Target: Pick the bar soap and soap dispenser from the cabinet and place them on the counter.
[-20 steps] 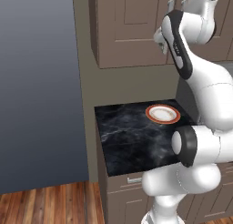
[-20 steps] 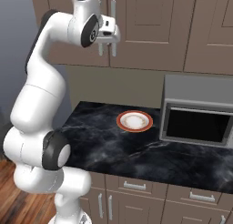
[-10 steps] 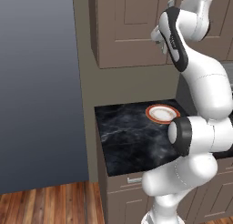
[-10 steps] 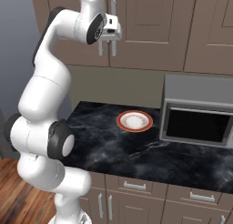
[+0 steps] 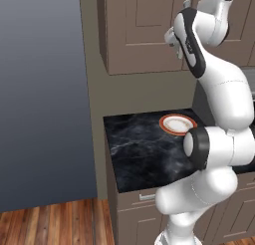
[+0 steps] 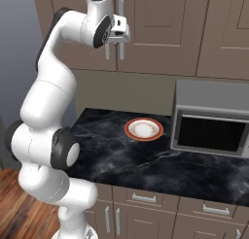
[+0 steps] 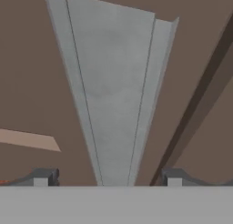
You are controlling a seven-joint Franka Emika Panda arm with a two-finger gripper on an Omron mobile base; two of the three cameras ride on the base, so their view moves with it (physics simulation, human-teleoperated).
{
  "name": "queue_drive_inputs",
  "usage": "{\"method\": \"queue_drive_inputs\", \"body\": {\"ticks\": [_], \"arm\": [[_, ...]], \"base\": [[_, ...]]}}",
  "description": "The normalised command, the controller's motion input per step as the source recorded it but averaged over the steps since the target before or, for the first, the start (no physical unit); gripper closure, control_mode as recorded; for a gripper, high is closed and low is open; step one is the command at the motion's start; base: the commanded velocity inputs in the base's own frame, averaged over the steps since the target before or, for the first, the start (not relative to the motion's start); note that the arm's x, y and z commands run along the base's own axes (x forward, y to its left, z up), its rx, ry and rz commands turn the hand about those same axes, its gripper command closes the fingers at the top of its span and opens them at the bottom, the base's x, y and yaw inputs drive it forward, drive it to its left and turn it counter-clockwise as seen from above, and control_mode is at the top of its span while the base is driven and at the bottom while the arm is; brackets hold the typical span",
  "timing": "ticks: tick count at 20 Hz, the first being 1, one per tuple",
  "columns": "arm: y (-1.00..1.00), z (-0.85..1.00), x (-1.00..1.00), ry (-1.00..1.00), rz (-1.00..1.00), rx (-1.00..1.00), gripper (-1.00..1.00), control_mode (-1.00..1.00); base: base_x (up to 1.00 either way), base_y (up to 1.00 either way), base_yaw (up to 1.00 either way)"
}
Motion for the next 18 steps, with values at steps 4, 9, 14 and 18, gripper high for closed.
{"method": "queue_drive_inputs", "body": {"ticks": [4,9,14,18], "arm": [[-0.17,-0.01,0.43,-0.06,0.08,0.00,-1.00,-1.00],[-0.03,-0.01,0.22,-0.03,0.06,0.00,1.00,-1.00],[0.00,0.00,0.02,0.00,0.00,0.00,1.00,-1.00],[0.01,-0.01,0.00,0.04,-0.06,0.00,1.00,-1.00]], "base": [[0.00,0.00,0.00],[0.00,0.00,0.00],[0.00,0.00,0.00],[0.00,0.00,0.00]]}}
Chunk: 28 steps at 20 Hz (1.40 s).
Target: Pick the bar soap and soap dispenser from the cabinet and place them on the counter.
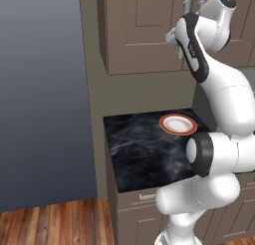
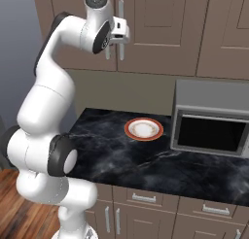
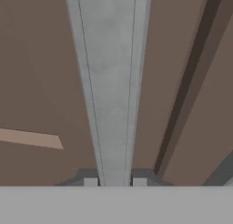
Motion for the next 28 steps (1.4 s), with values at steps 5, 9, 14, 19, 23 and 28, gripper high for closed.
{"method": "queue_drive_inputs", "body": {"ticks": [5,9,14,19,23,28], "arm": [[0.03,-0.01,-0.14,0.07,-0.11,0.00,1.00,-1.00],[0.01,-0.01,-0.27,0.03,-0.14,0.00,1.00,-1.00],[0.06,-0.08,-0.22,-0.04,-0.15,0.00,1.00,-1.00],[0.09,-0.04,-0.22,0.00,-0.18,0.00,1.00,-1.00],[0.13,-0.05,-0.20,-0.01,-0.19,-0.04,1.00,-1.00],[0.21,-0.03,-0.27,0.00,-0.14,-0.07,1.00,-1.00]], "base": [[0.00,0.00,0.00],[0.00,0.00,0.00],[0.00,0.00,0.00],[0.00,0.00,0.00],[0.00,0.00,0.00],[0.00,0.00,0.00]]}}
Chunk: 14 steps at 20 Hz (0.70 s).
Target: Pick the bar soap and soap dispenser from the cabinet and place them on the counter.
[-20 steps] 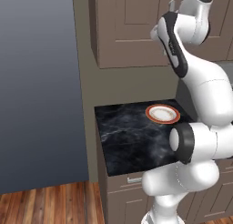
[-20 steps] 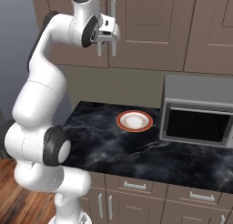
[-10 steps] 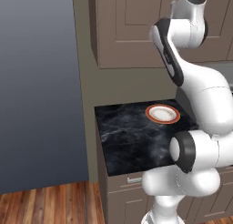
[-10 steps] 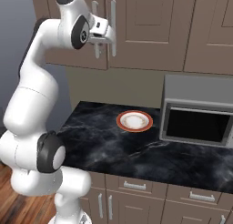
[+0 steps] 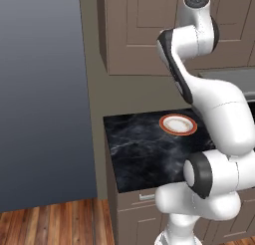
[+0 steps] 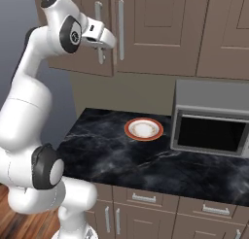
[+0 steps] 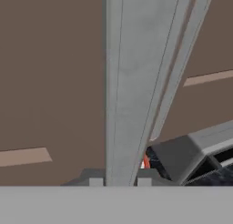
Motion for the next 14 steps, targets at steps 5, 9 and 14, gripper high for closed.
{"method": "queue_drive_inputs", "body": {"ticks": [5,9,14], "arm": [[0.16,0.00,-0.36,0.00,-0.12,-0.04,1.00,-1.00],[0.18,0.00,-0.37,-0.01,-0.13,-0.04,1.00,-1.00],[0.23,0.00,-0.40,-0.03,-0.11,-0.06,1.00,-1.00]], "base": [[0.00,0.00,0.00],[0.00,0.00,0.00],[0.00,0.00,0.00]]}}
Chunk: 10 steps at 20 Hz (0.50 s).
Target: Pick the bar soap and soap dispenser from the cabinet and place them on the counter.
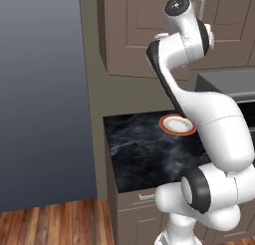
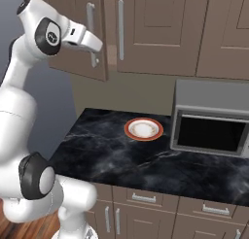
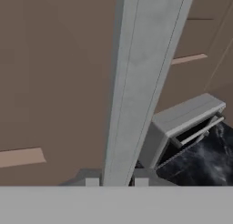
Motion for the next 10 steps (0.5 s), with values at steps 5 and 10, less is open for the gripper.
{"method": "queue_drive_inputs", "body": {"ticks": [5,10], "arm": [[0.24,0.00,-0.35,0.00,-0.10,-0.05,1.00,-1.00],[0.28,0.01,-0.33,0.01,-0.07,-0.01,1.00,-1.00]], "base": [[0.00,0.00,0.00],[0.00,0.00,0.00]]}}
